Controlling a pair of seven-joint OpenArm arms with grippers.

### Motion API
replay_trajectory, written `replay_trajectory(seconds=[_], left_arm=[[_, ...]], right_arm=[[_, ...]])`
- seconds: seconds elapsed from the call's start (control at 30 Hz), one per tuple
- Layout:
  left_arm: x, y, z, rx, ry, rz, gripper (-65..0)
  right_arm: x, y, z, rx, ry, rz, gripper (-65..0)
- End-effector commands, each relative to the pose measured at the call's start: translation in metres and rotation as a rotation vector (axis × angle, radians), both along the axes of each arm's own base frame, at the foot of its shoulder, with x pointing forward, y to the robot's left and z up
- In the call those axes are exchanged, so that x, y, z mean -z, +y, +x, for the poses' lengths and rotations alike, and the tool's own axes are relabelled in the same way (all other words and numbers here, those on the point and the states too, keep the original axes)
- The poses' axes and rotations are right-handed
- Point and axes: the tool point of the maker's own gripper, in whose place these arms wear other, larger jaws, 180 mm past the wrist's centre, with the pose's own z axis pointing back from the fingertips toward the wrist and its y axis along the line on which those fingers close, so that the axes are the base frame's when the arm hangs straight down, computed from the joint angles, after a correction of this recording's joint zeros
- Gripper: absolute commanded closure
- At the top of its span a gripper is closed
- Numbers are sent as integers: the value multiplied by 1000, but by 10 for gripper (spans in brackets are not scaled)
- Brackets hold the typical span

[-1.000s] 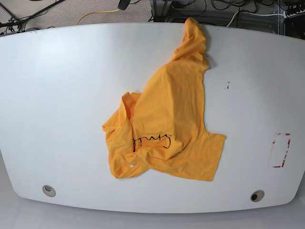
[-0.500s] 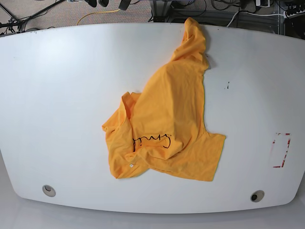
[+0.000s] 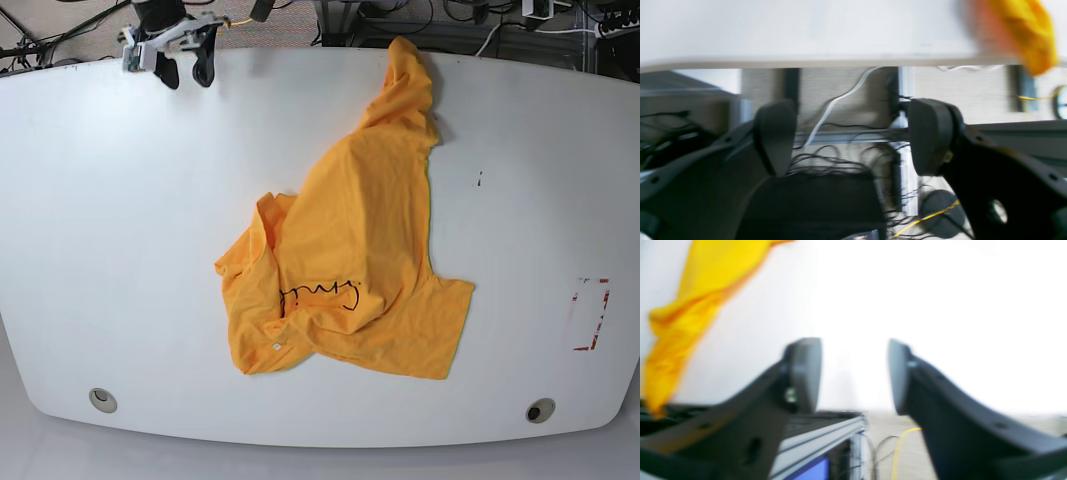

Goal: Fold the T-shirt properly
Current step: 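Reach right gripper to the shirt hem and left gripper to the shoulder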

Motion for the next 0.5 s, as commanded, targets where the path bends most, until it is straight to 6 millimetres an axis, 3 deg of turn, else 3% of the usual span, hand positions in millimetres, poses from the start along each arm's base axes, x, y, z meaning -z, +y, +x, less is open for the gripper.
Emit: replay_trajectory(seconds=[0.0,0.17,0.47], left_arm=[[-6,-5,10,9,-41,-11,-472],[-5,-13,13,13,-48,-34,-472],[-11,-38,32,40,-103,-98,-475]], right_arm=[[-13,4,22,-28,-59,5,-350],[-12,6,51,-57,-62,-7,-354],[-31,22,118,-186,-96,-43,-354]])
